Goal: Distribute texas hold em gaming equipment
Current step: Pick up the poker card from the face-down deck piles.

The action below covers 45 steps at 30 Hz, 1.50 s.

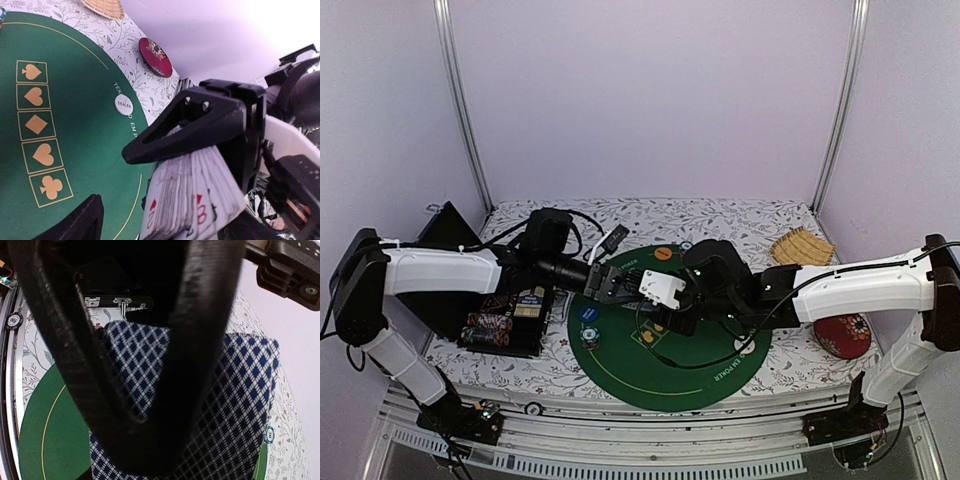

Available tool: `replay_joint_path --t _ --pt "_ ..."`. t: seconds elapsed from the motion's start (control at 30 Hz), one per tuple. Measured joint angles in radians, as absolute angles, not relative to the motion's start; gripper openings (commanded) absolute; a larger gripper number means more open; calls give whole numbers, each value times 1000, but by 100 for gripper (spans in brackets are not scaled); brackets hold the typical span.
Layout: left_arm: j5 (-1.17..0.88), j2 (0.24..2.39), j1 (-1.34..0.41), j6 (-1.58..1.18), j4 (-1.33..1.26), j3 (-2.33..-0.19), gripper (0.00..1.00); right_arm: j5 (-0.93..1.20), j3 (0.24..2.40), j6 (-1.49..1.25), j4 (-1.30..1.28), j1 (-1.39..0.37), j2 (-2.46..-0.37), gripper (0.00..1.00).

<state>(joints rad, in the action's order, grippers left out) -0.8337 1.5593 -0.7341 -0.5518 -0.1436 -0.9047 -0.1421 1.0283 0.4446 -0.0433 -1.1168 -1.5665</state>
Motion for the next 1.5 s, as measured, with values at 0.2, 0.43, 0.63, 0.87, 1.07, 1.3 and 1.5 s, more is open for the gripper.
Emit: replay_joint_path --t 0.2,0.43,0.63,0.87,1.07,1.3,1.5 --pt "-823 1559 -730 -535 -122 -939 82 -139 1028 444 -43 -1113 -1567 51" --pt "-781 1559 -727 -516 -54 -961 79 -135 1028 444 -43 -1106 -1567 51" --pt "-693 1558 -725 -482 37 -1018 73 -127 1028 450 -43 -1105 -1567 51" --pt "-646 1557 -727 -446 118 -1043 58 -126 1034 460 -46 -1098 -1579 51" --pt "-616 1535 -728 -427 155 -1046 55 -125 1036 461 -47 -1091 -1579 51" --pt "-609 1531 -728 -414 160 -1047 64 -124 1039 462 -51 -1091 -1579 51" --pt "-612 1530 -728 -407 164 -1047 75 -121 1041 467 -52 -1090 -1579 50"
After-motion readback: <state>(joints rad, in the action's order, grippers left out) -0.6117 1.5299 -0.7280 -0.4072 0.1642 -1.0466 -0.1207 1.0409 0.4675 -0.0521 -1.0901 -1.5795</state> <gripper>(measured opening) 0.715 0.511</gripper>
